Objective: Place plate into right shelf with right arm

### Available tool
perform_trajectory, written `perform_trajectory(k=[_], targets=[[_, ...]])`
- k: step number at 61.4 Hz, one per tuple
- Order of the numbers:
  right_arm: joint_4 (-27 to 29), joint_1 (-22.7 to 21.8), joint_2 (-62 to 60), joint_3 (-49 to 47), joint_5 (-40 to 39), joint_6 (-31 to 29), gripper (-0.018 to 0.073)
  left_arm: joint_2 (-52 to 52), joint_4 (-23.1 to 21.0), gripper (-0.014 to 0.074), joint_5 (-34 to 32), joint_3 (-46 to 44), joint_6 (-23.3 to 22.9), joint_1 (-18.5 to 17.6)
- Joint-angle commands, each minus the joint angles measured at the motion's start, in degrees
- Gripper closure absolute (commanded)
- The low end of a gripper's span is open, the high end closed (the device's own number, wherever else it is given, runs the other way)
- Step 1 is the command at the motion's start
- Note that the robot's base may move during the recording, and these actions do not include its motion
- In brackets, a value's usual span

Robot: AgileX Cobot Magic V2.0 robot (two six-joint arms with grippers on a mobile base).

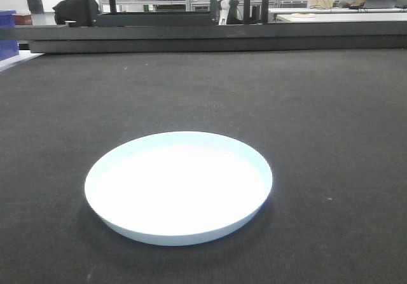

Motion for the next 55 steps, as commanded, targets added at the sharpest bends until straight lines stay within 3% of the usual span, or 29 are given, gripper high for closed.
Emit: perform_trajectory(k=[1, 16, 27, 31, 45, 55], targets=[[-0.28, -0.06, -1.1, -0.88, -4.8, -0.2, 0.0505, -0.59, -0.47, 0.0724, -5.16, 0.59, -0.4, -0.11], [-0.46, -0.06, -1.1, -0.88, -6.23, -0.25, 0.0505, -0.59, -0.47, 0.0724, -5.16, 0.59, -0.4, -0.11], [-0.46, -0.06, -1.1, -1.47, -17.81, -0.25, 0.0505, -0.59, -0.47, 0.0724, -5.16, 0.59, -0.4, -0.11], [-0.46, -0.06, -1.04, -3.54, -18.42, -0.25, 0.0505, -0.59, -0.47, 0.0724, -5.16, 0.59, -0.4, -0.11], [-0.41, -0.06, 1.86, -18.53, -10.22, -0.18, 0.0505, -0.59, -0.47, 0.0724, -5.16, 0.59, -0.4, -0.11], [-0.41, -0.06, 10.46, -30.99, 5.66, -0.18, 0.0505, -0.59, -0.47, 0.0724, -5.16, 0.59, -0.4, -0.11]])
